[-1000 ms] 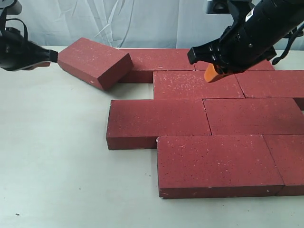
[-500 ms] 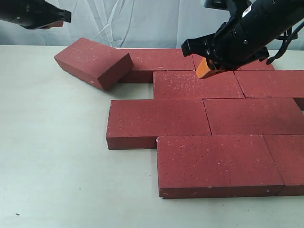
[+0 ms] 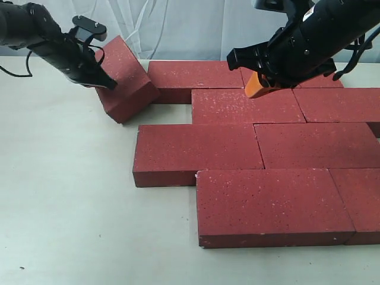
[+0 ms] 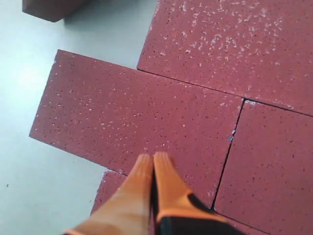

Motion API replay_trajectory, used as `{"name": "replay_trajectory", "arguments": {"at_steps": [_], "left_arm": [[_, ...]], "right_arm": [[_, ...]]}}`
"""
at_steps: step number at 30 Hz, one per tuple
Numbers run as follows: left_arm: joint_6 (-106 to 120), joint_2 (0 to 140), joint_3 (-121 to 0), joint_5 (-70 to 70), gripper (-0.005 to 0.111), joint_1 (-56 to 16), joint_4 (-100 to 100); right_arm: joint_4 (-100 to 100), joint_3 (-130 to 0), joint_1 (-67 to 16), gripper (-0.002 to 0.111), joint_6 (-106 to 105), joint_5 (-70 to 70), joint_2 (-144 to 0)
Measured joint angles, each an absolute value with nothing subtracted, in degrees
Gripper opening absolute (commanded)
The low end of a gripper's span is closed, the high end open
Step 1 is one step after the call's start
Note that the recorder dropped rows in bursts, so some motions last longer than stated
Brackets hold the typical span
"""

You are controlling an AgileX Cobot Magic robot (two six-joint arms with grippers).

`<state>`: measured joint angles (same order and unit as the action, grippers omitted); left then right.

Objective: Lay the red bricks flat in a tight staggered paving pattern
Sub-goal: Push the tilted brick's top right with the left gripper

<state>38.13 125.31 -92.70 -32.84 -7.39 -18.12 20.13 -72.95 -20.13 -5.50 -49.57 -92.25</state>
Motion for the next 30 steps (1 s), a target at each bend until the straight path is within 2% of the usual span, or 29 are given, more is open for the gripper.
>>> {"name": "replay_trajectory", "arguments": {"at_steps": [3, 7, 12, 17, 23, 30], "left_arm": [[26.1, 123.7, -92.7, -35.3, 0.000, -5.8, -2.8], [22.1, 121.7, -92.8, -35.7, 0.000, -5.0, -0.6], [24.3, 118.6, -92.8, -31.7, 0.000, -6.0, -14.8], [36.8, 118.7, -94.7, -30.0, 0.000, -10.6, -33.2], [40.8, 122.8, -98.6, -25.0, 0.000, -16.2, -37.2], [41.2, 127.5, -100.2, -25.4, 0.000, -17.6, -37.1]], "right_arm": [[20.1, -73.0, -20.1, -0.001, -5.5, -49.6, -92.3], [20.9, -73.0, -20.1, -0.001, -6.3, -49.6, -92.3], [22.3, -73.0, -20.1, -0.001, -7.7, -49.6, -92.3], [22.5, -73.0, -20.1, -0.001, -7.8, -49.6, -92.3], [22.5, -73.0, -20.1, -0.001, -7.9, -49.6, -92.3], [22.5, -73.0, -20.1, -0.001, -8.0, -49.6, -92.3]]}}
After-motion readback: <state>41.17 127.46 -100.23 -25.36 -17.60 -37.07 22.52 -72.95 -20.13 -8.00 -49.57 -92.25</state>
